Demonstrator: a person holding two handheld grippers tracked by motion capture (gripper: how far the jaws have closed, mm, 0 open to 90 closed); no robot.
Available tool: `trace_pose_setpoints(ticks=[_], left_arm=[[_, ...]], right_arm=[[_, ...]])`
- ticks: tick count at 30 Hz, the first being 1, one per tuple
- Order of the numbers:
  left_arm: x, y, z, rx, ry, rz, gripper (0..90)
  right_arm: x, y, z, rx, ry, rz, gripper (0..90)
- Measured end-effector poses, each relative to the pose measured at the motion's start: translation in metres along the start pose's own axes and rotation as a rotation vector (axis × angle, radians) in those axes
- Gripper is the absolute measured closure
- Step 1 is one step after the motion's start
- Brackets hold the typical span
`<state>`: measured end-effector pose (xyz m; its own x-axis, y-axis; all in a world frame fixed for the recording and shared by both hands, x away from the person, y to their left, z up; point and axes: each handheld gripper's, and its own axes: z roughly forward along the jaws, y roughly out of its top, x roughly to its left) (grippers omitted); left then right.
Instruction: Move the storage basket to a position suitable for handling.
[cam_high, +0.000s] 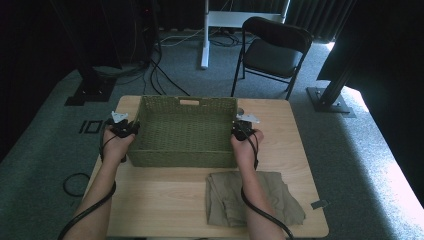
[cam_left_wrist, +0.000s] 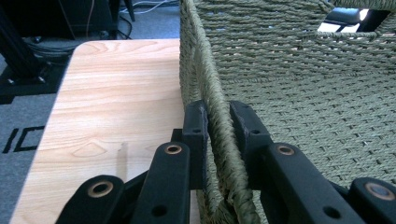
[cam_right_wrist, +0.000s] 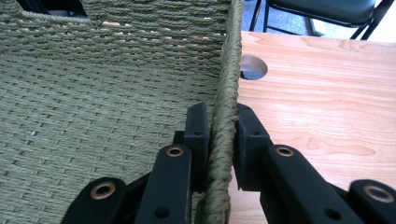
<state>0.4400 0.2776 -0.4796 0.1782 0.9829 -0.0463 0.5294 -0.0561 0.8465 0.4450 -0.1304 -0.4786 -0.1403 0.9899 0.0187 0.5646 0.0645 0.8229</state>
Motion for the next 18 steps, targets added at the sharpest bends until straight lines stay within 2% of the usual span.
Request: trace_pose_setpoints(ticks=[18], left_arm=[[-0.032, 0.008, 0.014, 0.011, -0.024, 0.004, 79.0]], right_arm=[[-0.035, -0.002, -0.004, 0.003, -0.023, 0.019, 78.0]])
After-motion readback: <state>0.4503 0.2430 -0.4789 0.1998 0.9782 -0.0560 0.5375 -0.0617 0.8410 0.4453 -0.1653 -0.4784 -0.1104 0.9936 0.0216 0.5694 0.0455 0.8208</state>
